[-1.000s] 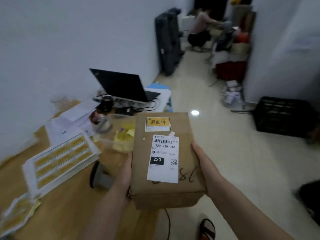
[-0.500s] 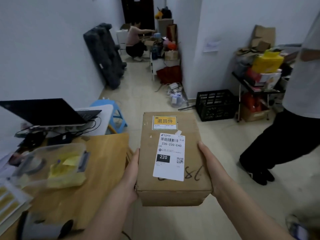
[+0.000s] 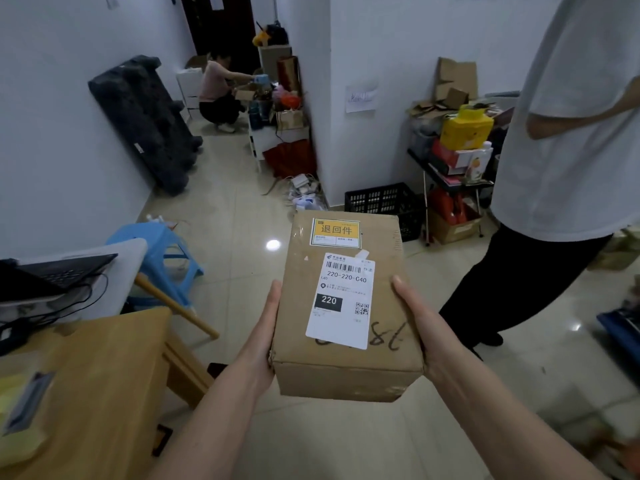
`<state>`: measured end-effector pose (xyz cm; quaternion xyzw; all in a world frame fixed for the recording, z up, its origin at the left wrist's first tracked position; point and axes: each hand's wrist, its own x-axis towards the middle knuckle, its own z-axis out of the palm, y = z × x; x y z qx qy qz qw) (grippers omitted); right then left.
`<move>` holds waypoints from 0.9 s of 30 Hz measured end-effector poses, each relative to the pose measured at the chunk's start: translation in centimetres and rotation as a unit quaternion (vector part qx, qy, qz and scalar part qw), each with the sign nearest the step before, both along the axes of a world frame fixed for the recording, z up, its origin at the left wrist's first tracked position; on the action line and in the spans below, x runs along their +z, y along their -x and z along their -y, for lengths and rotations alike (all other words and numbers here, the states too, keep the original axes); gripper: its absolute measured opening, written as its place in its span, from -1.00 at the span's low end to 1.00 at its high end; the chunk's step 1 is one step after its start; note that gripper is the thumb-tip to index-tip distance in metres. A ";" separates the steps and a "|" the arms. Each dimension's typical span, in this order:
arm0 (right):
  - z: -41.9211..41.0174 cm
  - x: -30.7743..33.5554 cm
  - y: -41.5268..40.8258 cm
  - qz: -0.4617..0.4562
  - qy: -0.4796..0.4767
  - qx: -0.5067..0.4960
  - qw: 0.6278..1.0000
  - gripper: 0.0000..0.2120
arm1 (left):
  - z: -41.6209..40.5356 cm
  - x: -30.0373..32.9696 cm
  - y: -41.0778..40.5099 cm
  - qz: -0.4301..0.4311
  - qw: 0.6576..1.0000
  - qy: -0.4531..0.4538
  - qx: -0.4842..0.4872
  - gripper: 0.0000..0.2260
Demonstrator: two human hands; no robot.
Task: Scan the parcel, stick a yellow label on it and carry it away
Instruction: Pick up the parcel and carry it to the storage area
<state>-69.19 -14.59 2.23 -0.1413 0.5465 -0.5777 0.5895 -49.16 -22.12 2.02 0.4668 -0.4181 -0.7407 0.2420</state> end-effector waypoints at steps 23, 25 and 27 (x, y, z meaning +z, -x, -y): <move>22.1 -1.2 15.2 0.009 -0.020 -0.076 0.997 -0.59 | 25.9 -2.6 15.0 -0.042 0.993 -0.075 -0.081 -0.51; 24.5 -1.4 16.3 0.007 -0.019 -0.086 0.996 -0.59 | 28.9 -2.6 16.4 -0.042 0.992 -0.075 -0.089 -0.49; 26.3 -1.6 17.6 0.007 -0.019 -0.100 0.995 -0.59 | 31.4 -2.9 17.8 -0.041 0.991 -0.076 -0.101 -0.44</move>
